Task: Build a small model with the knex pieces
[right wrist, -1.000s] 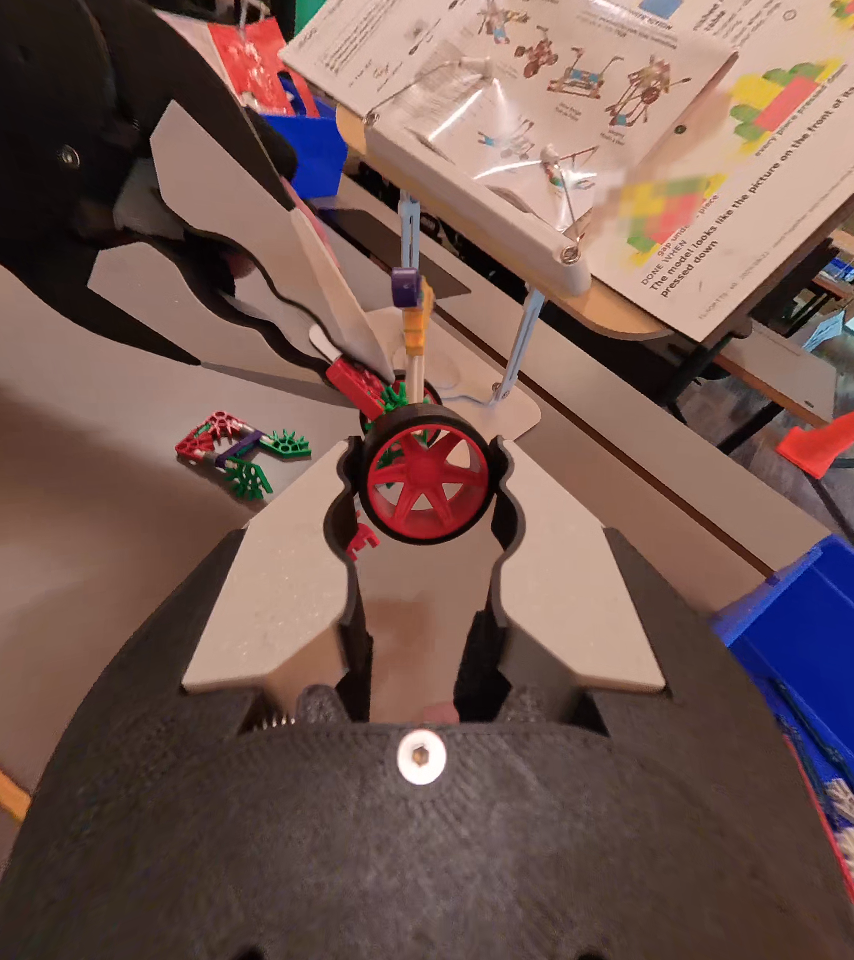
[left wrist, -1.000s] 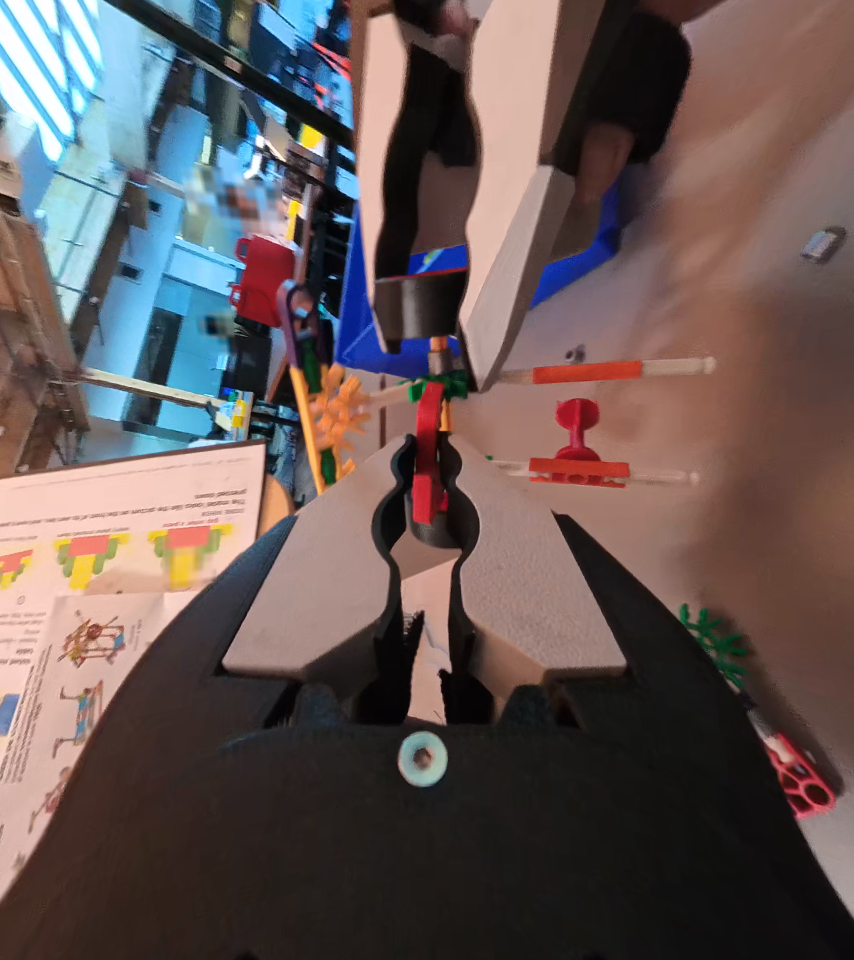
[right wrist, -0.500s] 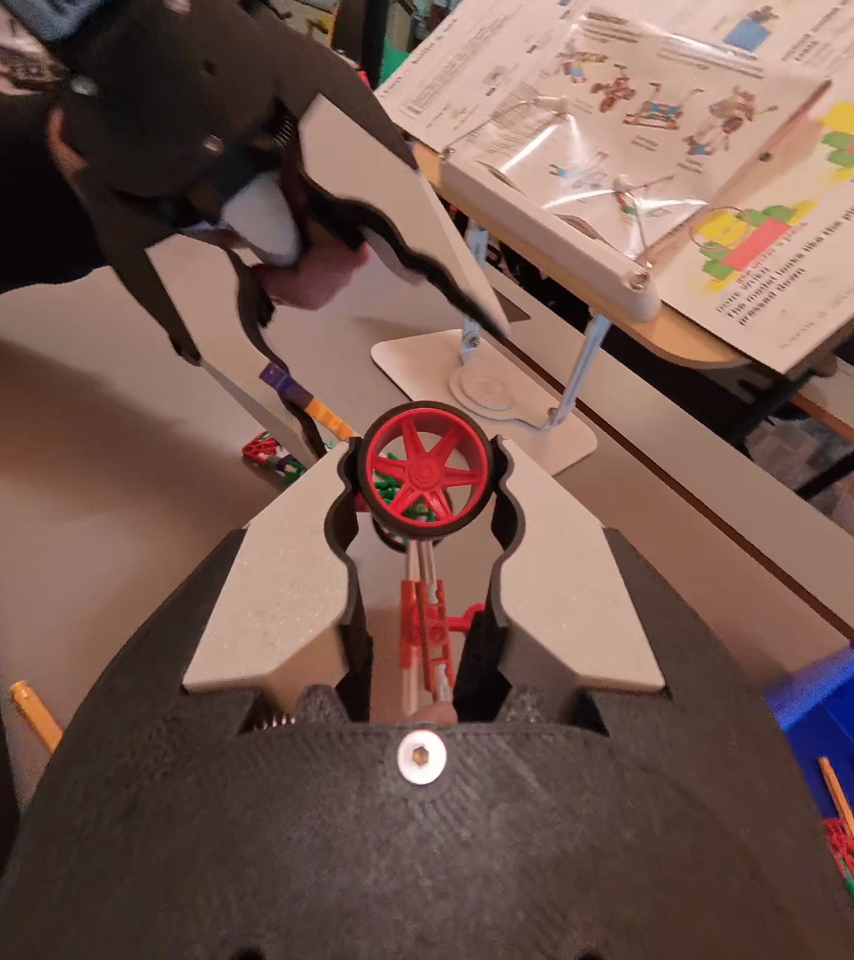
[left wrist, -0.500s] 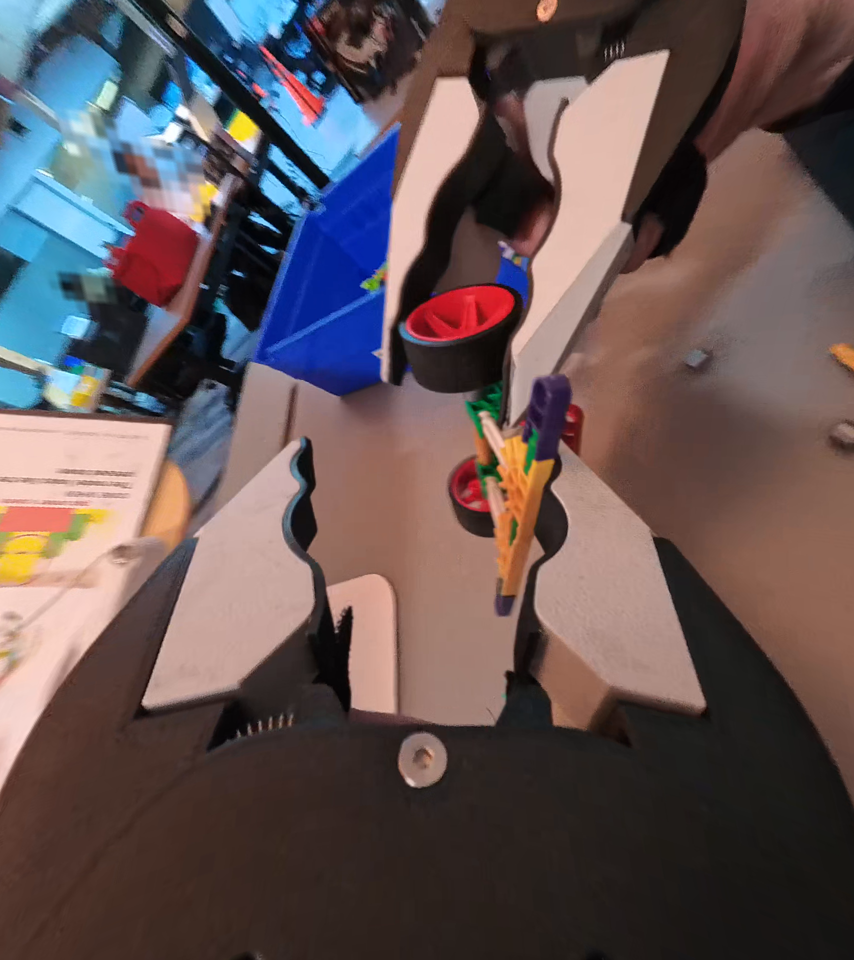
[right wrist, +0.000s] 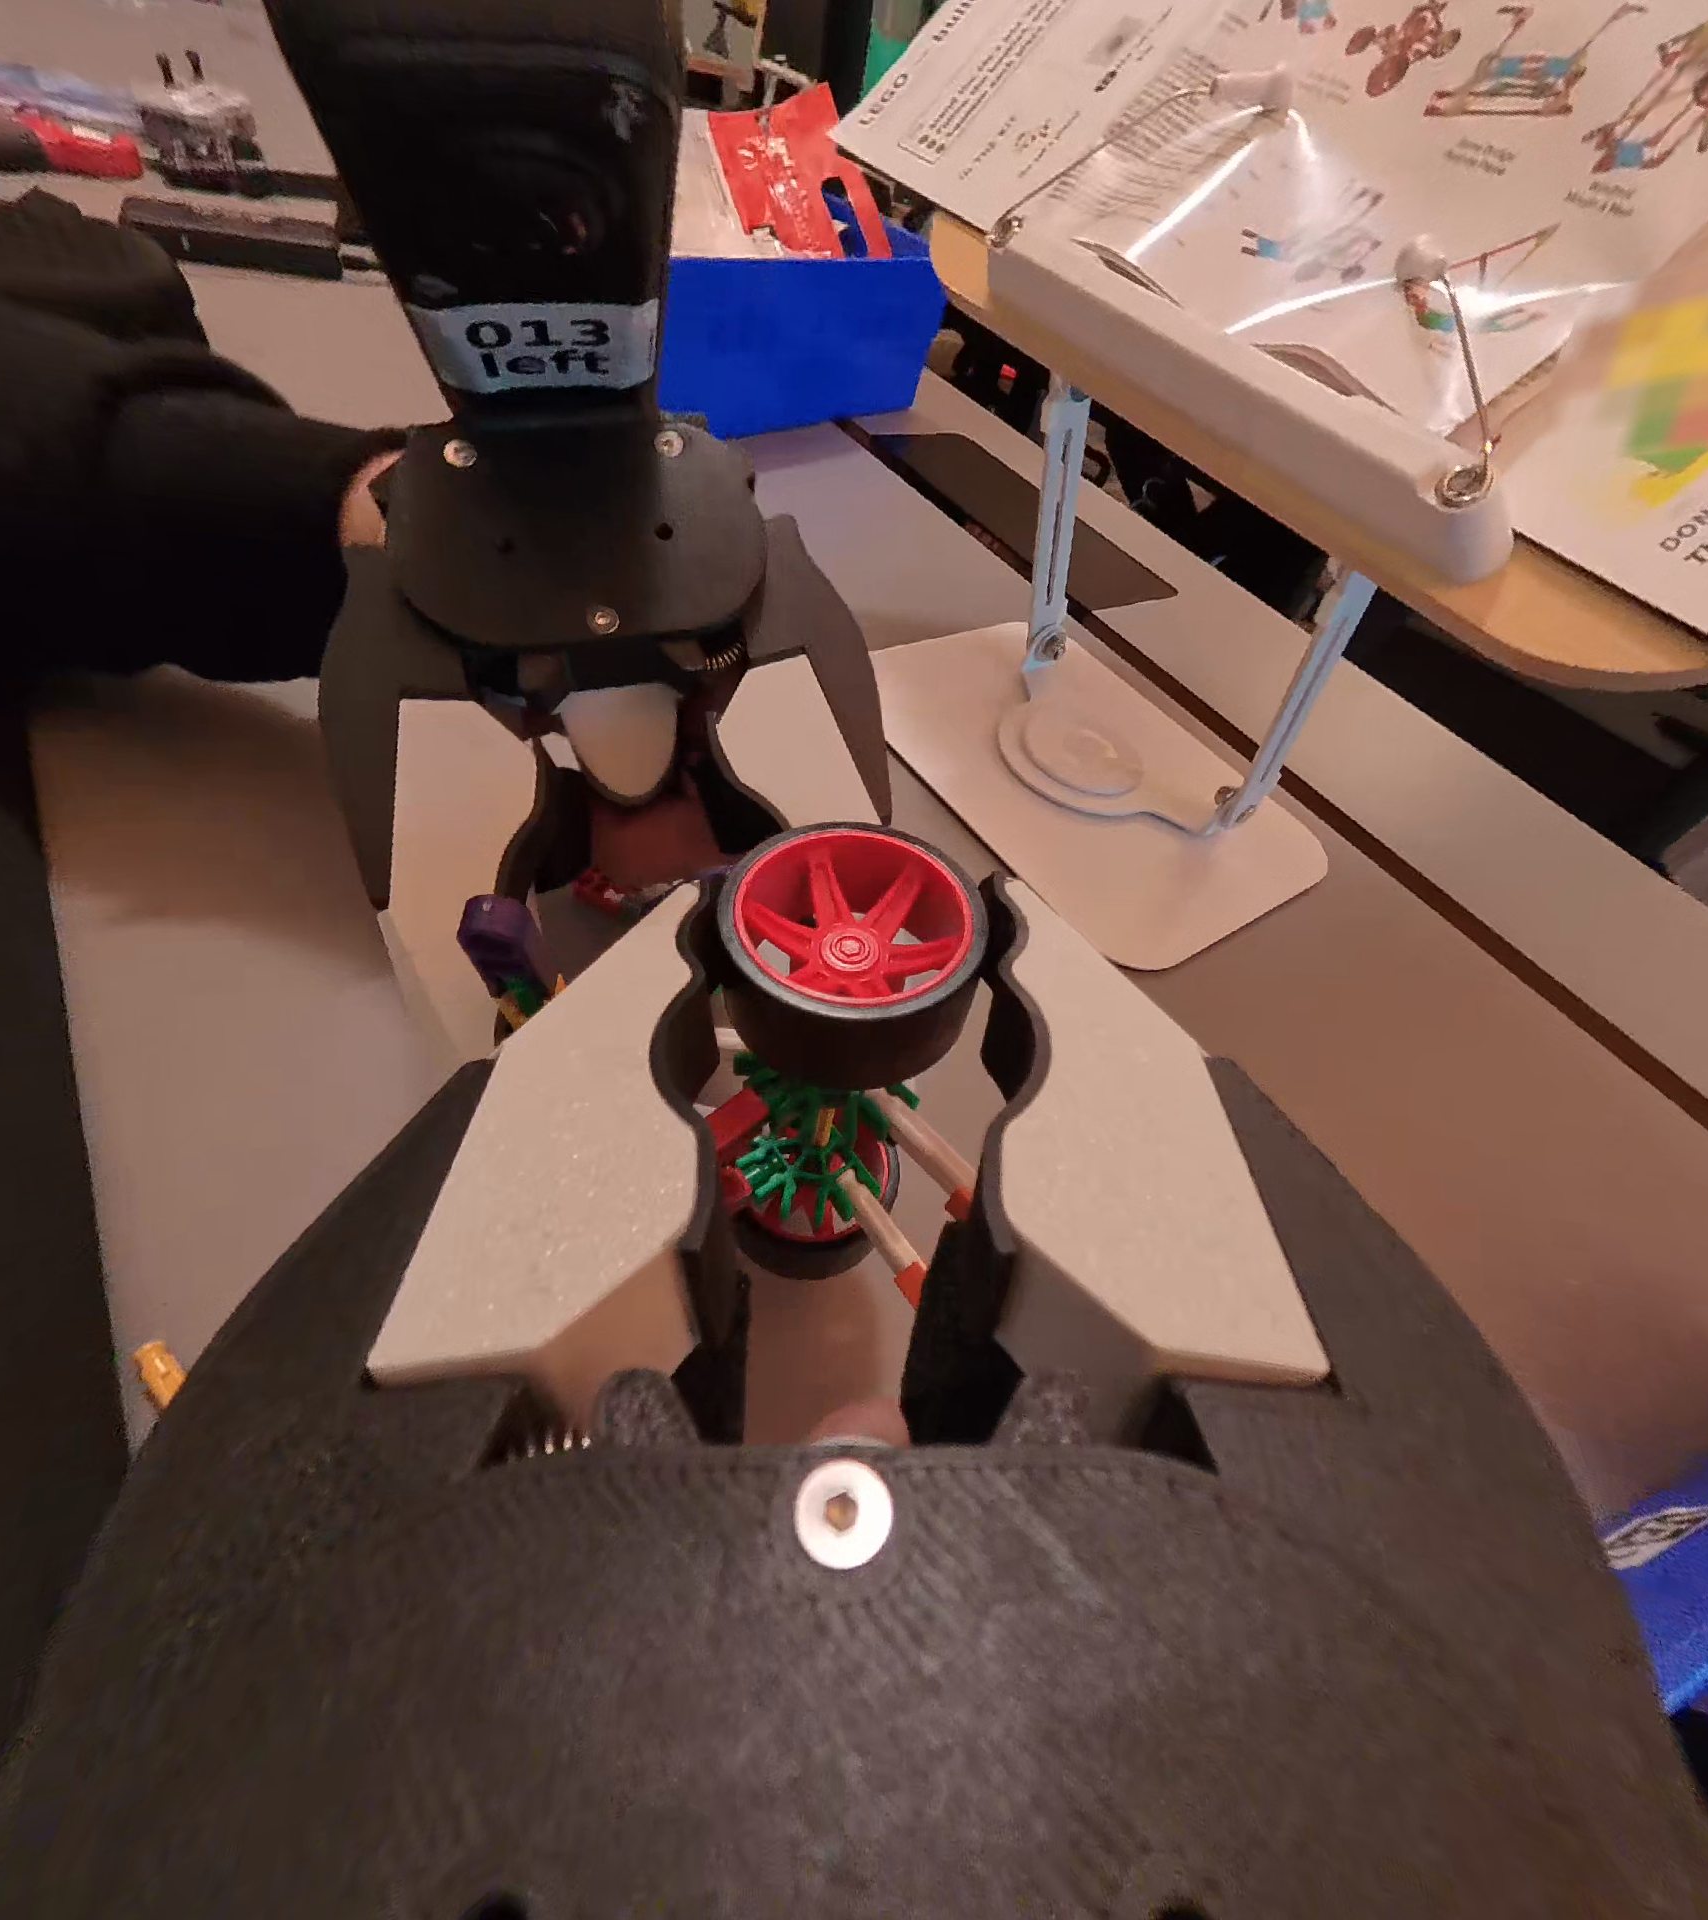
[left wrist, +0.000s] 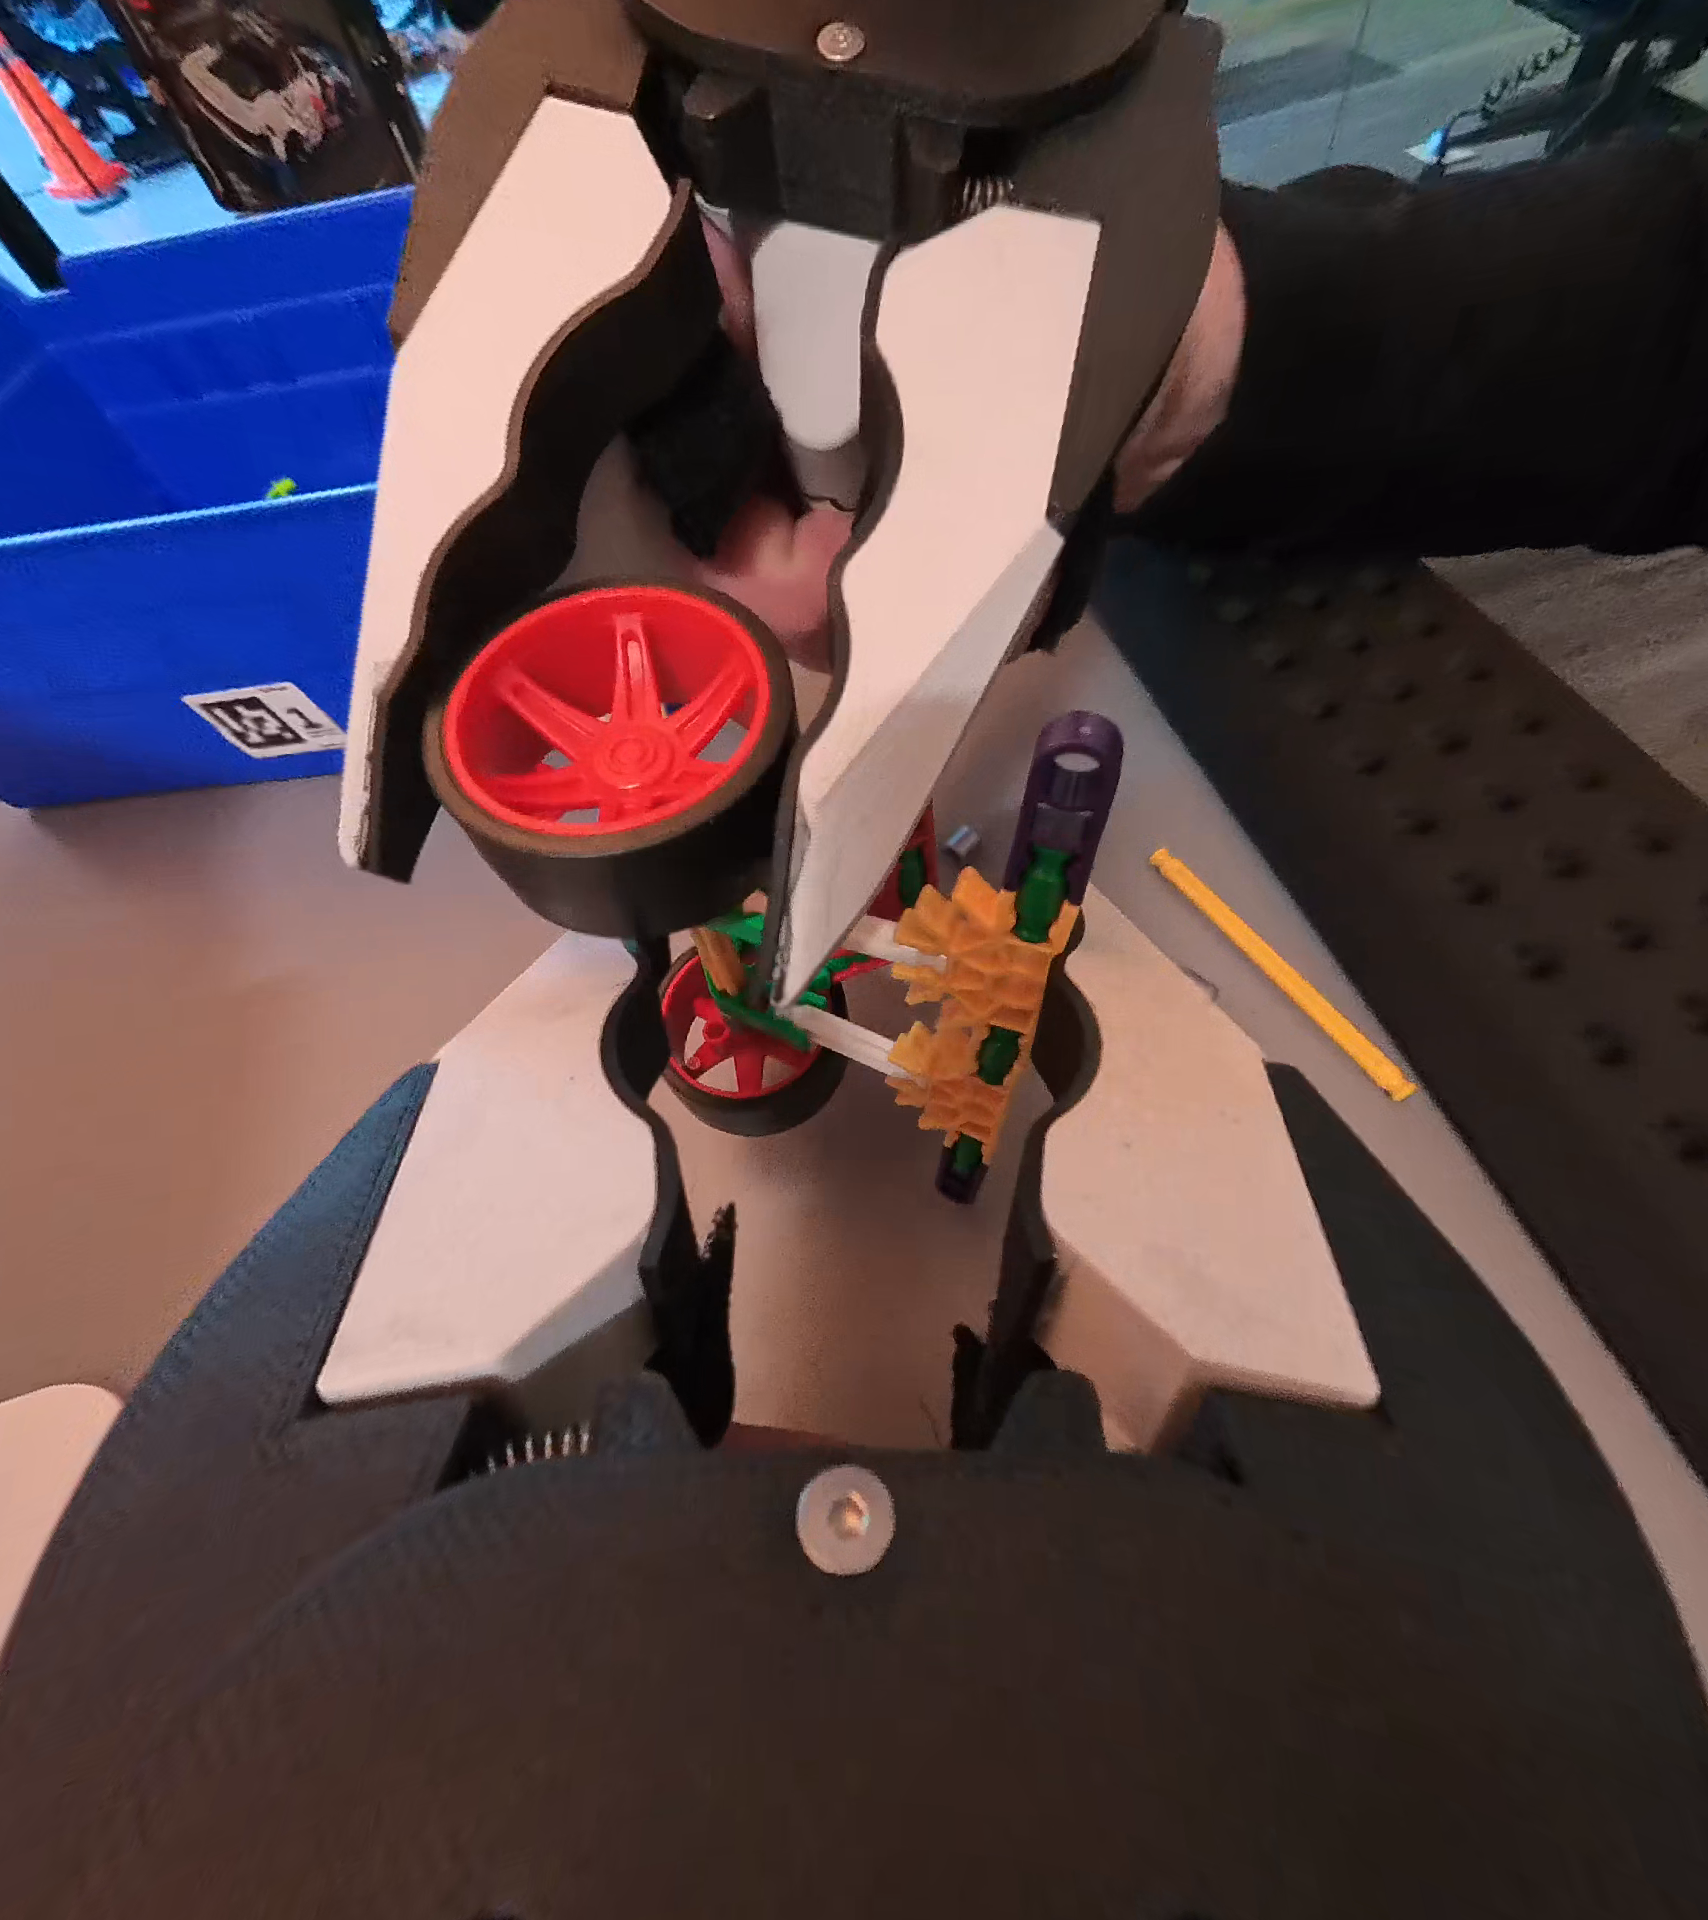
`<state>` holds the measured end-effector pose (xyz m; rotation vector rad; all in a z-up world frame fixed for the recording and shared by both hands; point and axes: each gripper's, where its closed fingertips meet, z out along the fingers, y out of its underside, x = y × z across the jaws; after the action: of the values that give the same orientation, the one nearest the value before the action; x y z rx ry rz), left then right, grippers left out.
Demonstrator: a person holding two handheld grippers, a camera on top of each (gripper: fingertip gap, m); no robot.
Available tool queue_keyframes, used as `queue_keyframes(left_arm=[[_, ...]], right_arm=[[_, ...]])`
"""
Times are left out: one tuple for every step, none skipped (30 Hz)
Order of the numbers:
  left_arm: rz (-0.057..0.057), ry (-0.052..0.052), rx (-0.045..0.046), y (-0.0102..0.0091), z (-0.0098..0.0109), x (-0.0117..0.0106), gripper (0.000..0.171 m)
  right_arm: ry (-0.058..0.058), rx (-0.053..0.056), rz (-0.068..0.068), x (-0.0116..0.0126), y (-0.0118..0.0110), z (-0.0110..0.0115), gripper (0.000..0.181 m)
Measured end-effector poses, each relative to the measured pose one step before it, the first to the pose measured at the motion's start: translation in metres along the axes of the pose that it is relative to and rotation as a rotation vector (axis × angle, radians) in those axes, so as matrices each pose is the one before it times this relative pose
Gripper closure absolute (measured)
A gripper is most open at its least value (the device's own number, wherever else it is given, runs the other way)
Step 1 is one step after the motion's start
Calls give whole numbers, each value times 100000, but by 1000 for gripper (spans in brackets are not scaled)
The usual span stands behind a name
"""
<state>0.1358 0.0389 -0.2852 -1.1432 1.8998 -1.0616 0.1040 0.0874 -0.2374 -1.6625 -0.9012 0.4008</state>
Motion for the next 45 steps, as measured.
queue_keyframes(left_arm=[[229,-999,-241,105,63,-149,102],[-1214,253,166,153,56,-2,103],[-1860,456,24,235,55,-23,103],[224,-370,-756,313,46,-52,103],[542,-414,-319,185,20,-37,103],[-1352,1391,1993,-218,-146,123,104],[-2334,2521,2901,-364,-255,208,104],[-971,1092,725,-29,-117,102,105],[1041,-427,-166,194,53,2,106],[-1033,831,1567,-114,-64,81,106],[-1660,1169,1046,-179,-129,32,106],[2101,-906,-298,-87,18,35,106],[701,-489,306,-234,-44,74,106],[-1303,584,1072,-213,-73,61,107],[-17,-930,798,-22,49,-140,107],[439,-966,-24,54,32,-158,108],[145,-672,-685,106,-71,-137,108],[1466,-2158,-1048,177,-19,-300,108],[-330,-885,-449,91,20,-165,109],[-1091,91,431,-11,22,-58,109],[128,-17,146,29,-1,-29,110],[443,-313,-527,79,27,-63,110],[-192,-60,-133,45,-5,-66,110],[-846,332,1466,-149,-108,-40,109],[-379,46,517,-51,-104,-77,109],[1214,-199,-189,18,-94,-24,109],[-989,2583,322,-80,-86,404,109],[-11,453,689,-54,-9,83,109],[341,-65,-121,82,37,18,109],[242,763,-64,23,30,156,108],[808,547,226,-148,-75,193,108],[-533,210,954,-333,-90,82,108],[-10,147,514,-205,-18,79,108],[1423,-84,-566,58,30,130,108],[-552,236,193,-42,15,111,108],[-1230,332,2148,-414,-54,53,109],[476,-589,544,-329,-42,-36,110],[1668,-2183,-1824,78,-4,-269,111],[965,-1379,-341,131,14,-180,113],[-1190,-455,345,70,132,-55,114],[428,-1186,-2013,311,154,-205,114],[1692,-522,-3035,563,107,-96,115],[341,229,294,219,89,54,115],[-223,-341,775,-105,15,-19,115],[126,-1069,-1286,-3,-10,-188,117]], right_arm=[[1040,-453,78,110,72,90,134],[1192,-844,-194,66,136,107,134],[963,-872,-384,22,215,151,134],[201,-476,-638,-32,157,141,134],[81,921,-550,-43,-97,33,134],[322,2177,-820,-77,-374,-103,135],[781,1842,-2822,-87,-358,-124,135],[1491,381,-4690,-69,-144,-65,135],[1418,-176,-3103,-26,-63,-15,135],[1681,464,-2663,13,-134,-50,135],[1578,344,-3246,5,-182,-93,135],[527,766,-930,-2,-228,-115,135],[-525,1347,2417,72,-191,-99,135],[-1297,1038,5022,153,-64,-37,134],[-1085,661,5719,182,27,53,135],[-1455,440,6710,128,64,104,135],[-2325,791,9049,125,60,126,135],[-2142,1150,8924,204,54,111,134],[-1222,709,6322,226,35,72,135],[-365,387,4230,151,9,48,135],[260,266,2036,96,6,25,135],[799,-222,-938,35,16,25,135],[1393,-62,-2968,-38,-92,-5,135],[1835,247,-3558,-60,-162,-9,136],[2702,-80,-6425,-64,-102,-25,135],[3560,-823,-10477,-159,-36,-27,136],[3195,-903,-10145,-201,-57,-36,136],[2646,-706,-8531,-132,-35,-45,135],[2215,-1073,-7948,-163,-13,-58,135],[1673,-187,-5180,-170,-180,-116,135],[1060,1060,-2032,-24,-306,-175,135],[936,959,-1284,102,-265,-159,135],[230,196,-808,-4,-148,-82,135],[-1628,516,3631,-49,-13,0,135],[-2942,1959,8974,160,-72,-39,135],[-3252,2681,11049,281,-264,-121,136],[-2747,1873,9843,246,-181,-31,136],[-2015,1695,9544,260,-83,55,136],[-2270,1600,10166,287,-78,72,136],[-1971,641,8153,317,89,103,136],[-600,-775,3455,240,340,180,136],[145,-1830,-413,-2,403,168,135],[255,-597,-613,-50,79,41,136],[418,683,-103,108,-157,-66,135],[1721,419,-3309,264,-150,-88,136]])
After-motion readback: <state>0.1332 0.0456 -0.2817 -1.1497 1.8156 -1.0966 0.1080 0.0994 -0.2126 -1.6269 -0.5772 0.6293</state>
